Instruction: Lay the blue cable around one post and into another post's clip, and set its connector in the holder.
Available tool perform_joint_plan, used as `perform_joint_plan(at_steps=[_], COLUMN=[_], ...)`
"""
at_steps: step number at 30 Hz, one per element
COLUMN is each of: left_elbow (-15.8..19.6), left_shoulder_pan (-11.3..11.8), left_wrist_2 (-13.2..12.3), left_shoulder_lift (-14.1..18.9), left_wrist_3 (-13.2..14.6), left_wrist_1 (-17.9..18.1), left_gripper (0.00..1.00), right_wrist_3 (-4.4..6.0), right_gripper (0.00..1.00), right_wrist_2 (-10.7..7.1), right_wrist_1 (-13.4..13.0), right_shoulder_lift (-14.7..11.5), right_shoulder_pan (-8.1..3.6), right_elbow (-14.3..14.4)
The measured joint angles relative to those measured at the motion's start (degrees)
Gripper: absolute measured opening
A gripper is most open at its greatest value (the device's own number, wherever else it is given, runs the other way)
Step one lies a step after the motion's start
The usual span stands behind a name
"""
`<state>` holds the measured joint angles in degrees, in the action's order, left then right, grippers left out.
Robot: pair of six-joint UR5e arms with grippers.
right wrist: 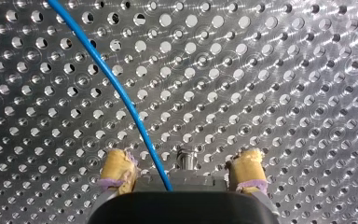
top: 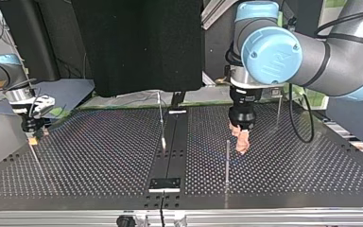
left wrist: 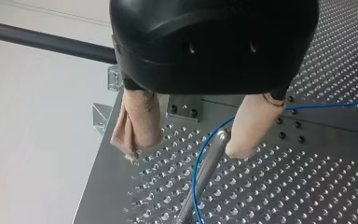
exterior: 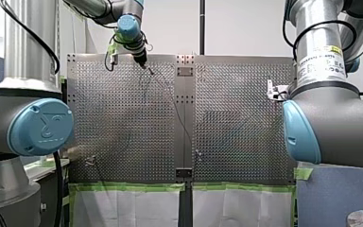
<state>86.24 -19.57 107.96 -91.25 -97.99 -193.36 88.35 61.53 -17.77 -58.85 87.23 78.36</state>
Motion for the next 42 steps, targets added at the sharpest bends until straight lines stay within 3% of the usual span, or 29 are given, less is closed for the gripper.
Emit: perform_joint_plan(at_steps=[12, 42], left_elbow=[0.03, 0.13], left_shoulder_pan=[0.02, -0.03], left_wrist_2=[1.52, 1.4], left_shoulder_lift=[0.01, 0.0], left_wrist_3=[-0.78, -0.99], left_wrist_1=[0.08, 0.08], left_gripper=[1.0, 1.0], right_wrist_3=[0.0, 0.0], right_gripper=[1.0, 1.0], right_wrist_2=[0.0, 0.0], right_wrist_1=[0.01, 0.09], right_shoulder_lift=[0.0, 0.0], right_shoulder_pan=[0.0, 0.05], right_elbow=[-0.01, 0.0])
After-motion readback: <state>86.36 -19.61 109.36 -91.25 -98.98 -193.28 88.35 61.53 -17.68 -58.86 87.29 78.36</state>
